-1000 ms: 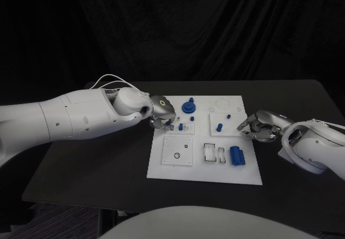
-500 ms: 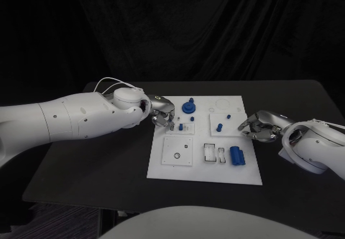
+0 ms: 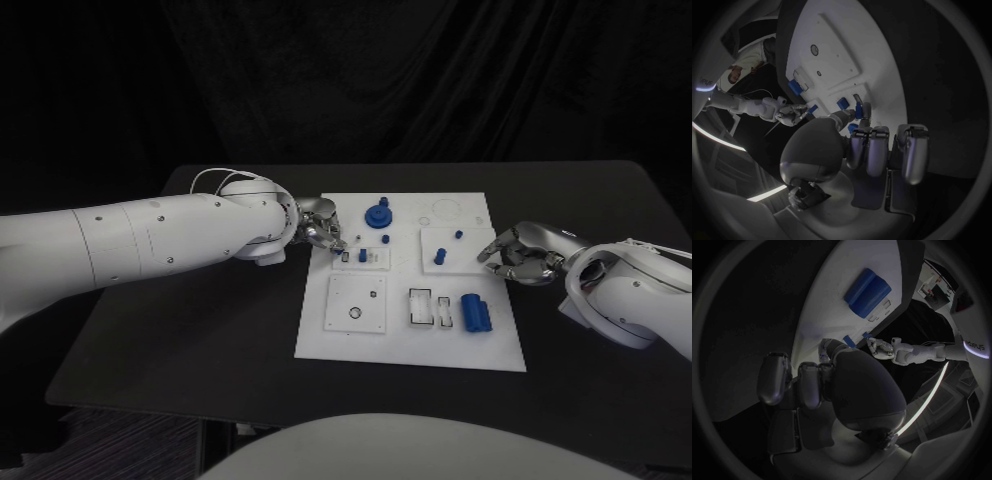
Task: Assemble the parts on the task board
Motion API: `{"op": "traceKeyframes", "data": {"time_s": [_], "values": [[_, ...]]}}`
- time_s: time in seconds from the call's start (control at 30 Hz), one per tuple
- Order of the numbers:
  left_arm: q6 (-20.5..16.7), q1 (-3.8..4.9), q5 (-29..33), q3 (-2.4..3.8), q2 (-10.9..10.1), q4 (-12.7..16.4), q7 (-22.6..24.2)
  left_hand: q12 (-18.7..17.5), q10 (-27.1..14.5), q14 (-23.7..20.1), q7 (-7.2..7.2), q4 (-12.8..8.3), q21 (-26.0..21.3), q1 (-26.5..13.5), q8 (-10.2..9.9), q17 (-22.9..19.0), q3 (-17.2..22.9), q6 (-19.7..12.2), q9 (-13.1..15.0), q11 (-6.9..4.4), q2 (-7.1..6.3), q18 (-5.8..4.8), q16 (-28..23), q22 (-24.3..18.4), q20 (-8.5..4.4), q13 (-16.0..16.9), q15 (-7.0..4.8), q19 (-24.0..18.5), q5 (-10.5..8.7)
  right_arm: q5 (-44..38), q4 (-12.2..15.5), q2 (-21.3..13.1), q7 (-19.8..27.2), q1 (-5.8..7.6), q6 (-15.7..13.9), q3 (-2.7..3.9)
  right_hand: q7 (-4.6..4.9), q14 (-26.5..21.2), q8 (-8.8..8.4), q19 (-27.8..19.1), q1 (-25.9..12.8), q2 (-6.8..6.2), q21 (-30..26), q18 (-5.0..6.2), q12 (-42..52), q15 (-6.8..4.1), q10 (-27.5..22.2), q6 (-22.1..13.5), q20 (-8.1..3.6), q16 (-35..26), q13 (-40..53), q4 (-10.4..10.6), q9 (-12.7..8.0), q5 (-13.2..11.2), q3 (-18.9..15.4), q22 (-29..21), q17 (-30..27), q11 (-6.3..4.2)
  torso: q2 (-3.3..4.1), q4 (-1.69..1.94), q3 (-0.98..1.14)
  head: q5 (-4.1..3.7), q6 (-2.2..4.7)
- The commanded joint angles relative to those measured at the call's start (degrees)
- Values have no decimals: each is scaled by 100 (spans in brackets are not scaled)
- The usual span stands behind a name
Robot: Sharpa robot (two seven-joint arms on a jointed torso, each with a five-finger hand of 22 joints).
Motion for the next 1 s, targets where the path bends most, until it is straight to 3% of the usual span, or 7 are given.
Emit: {"op": "traceKeyframes", "data": {"time_s": [0.03, 0.27, 0.63, 1.0], "values": [[-115, -3, 477, 4, -11, 86, -725, 15, 597, 605, -73, -27, -41, -63, 49, 1509, 76, 41, 35, -51, 41, 0, 38, 1393, -29, 1507, -21, 424, 11, -11, -11, 0, -133, -10, 78, -7, -2, 385, -13, 12, -35, 10, -18, -18, -25, 28, -18, -1, 20, -40, 476, 9, -6, 22, 10, 1000, 660, 8, 10, -2, 1, 19, -1], [-330, -4, 506, 4, -45, 226, -1061, 15, 597, 605, -104, -56, -75, -99, 112, 1509, 118, 63, 131, -82, 39, 8, 38, 1380, -60, 1507, -54, 412, 41, -11, -20, 13, -123, -10, 69, -7, -2, 385, -14, 10, -35, 12, -23, -17, -26, 27, -19, -2, 20, -39, 475, 9, -6, 22, 10, 999, 660, 8, 16, -6, -4, 34, -1], [-705, -6, 512, 3, -44, 310, -1152, 15, 597, 605, -108, -70, -127, -124, 144, 1509, 172, 50, 198, -91, 45, 20, 38, 1360, -79, 1507, -70, 390, 43, -11, -21, 24, -117, -10, 53, -7, -4, 385, -26, 10, -35, 8, -20, -18, -26, 26, -19, -19, 19, -37, 475, 5, -11, 23, 10, 1000, 662, 7, 11, 1, -9, 21, -1], [-903, -7, 513, 3, -51, 418, -1138, 15, 597, 605, -138, -29, -120, -194, 204, 1509, 187, 118, 262, -116, 54, 17, 38, 1363, -98, 1507, -90, 401, -9, -11, -23, 35, -116, -10, 60, -7, -4, 385, -26, 10, -35, 8, -20, -18, -26, 26, -19, -19, 19, -37, 475, 5, -11, 23, 10, 1000, 662, 7, 16, -16, -13, 53, -1]]}}
